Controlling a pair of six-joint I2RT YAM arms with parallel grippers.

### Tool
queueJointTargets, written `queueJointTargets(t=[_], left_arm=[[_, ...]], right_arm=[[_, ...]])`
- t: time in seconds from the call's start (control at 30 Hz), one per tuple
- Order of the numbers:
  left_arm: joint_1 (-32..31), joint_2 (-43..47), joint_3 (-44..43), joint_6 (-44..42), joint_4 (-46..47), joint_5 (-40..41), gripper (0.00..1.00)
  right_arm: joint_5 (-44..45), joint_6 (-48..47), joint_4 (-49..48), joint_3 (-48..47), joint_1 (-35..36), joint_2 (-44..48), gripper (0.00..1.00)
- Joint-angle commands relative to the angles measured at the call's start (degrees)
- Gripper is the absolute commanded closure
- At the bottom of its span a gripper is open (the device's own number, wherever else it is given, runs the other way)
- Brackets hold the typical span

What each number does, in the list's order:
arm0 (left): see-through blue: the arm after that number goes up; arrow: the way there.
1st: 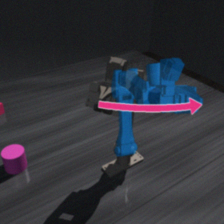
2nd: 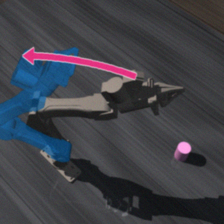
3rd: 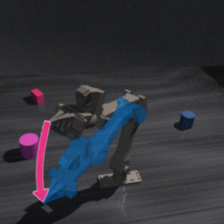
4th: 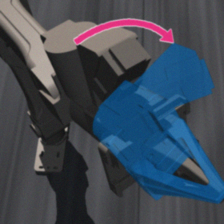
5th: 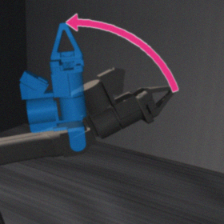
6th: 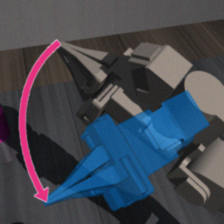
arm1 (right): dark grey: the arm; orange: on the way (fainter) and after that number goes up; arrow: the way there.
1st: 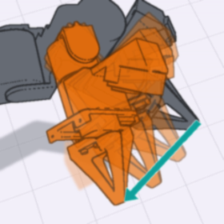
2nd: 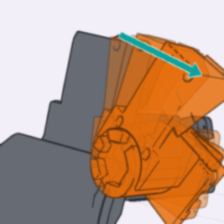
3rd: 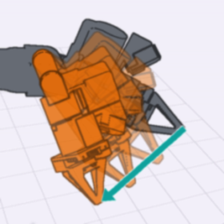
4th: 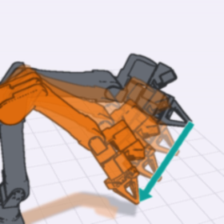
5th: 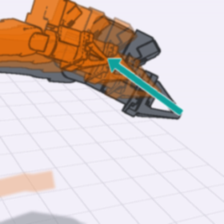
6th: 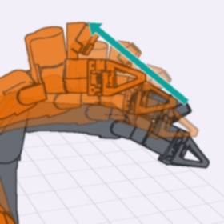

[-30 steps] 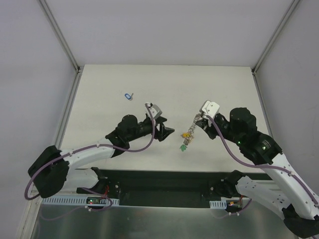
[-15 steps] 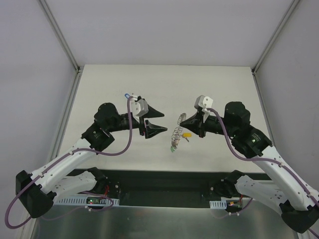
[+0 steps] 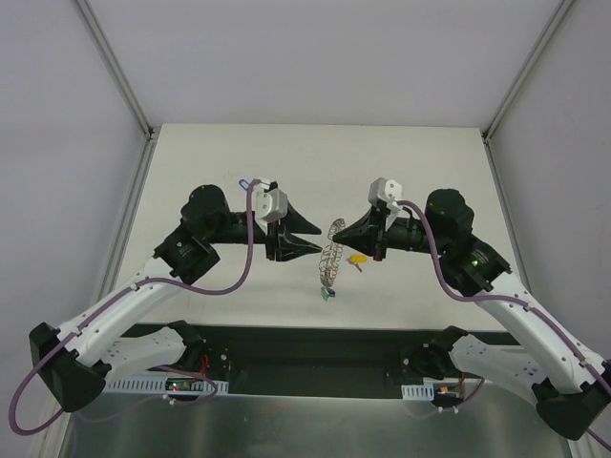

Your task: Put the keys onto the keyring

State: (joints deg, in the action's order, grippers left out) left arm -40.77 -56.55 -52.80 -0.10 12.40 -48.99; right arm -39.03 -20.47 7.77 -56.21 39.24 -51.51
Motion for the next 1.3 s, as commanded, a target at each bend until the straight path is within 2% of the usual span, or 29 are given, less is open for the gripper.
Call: queueJointTargets(t=[0.0, 0.37, 0.67, 0.9, 1.0, 1.07, 1.13, 1.2, 1.23, 1.27], left_arm=[[0.5, -0.4, -2.7, -0.1, 0.2, -1.3, 0.61], [0.4, -2.7, -4.5, 3.7, 0.0, -0.4, 0.62], [0.4, -4.4, -5.3, 4.7, 0.1, -1.2, 0.69], [0.4, -5.1, -5.4, 4.5, -0.4, -1.7, 0.8], [0.4, -5.6, -5.4, 4.4, -0.8, -1.9, 0.89], [0.4, -5.6, -5.3, 4.1, -1.6, -1.6, 1.0], [0.4, -5.2, -5.1, 3.2, -2.3, -1.0, 1.0], [0.4, -4.6, -4.9, 1.9, -4.0, 0.2, 1.0], [0.5, -3.6, -4.0, 0.6, -4.8, 2.7, 1.0], [0.6, -2.9, -3.5, -1.1, -5.4, 3.9, 1.0]], right_arm=[[-3.6, 0.9, -7.0, -0.7, 0.0, 0.4, 0.99], [-4.3, 0.7, -7.2, -0.9, 0.7, 0.0, 0.99], [-4.0, 0.2, -7.2, -1.2, 1.1, -0.6, 0.99], [-3.3, 0.1, -7.2, -1.3, 1.5, -1.1, 0.99], [-2.9, -0.1, -7.2, -1.3, 1.6, -1.1, 0.99], [-2.8, -0.1, -7.2, -1.3, 1.5, -1.1, 0.99], [-2.5, 0.1, -7.2, -1.3, 1.7, -1.1, 0.99], [-0.6, 0.0, -6.8, -0.8, 1.5, -0.4, 0.91], [0.2, -0.1, -6.5, -0.7, 1.5, 0.0, 0.76], [2.2, -0.2, -6.0, -0.6, 1.5, 0.5, 0.68]])
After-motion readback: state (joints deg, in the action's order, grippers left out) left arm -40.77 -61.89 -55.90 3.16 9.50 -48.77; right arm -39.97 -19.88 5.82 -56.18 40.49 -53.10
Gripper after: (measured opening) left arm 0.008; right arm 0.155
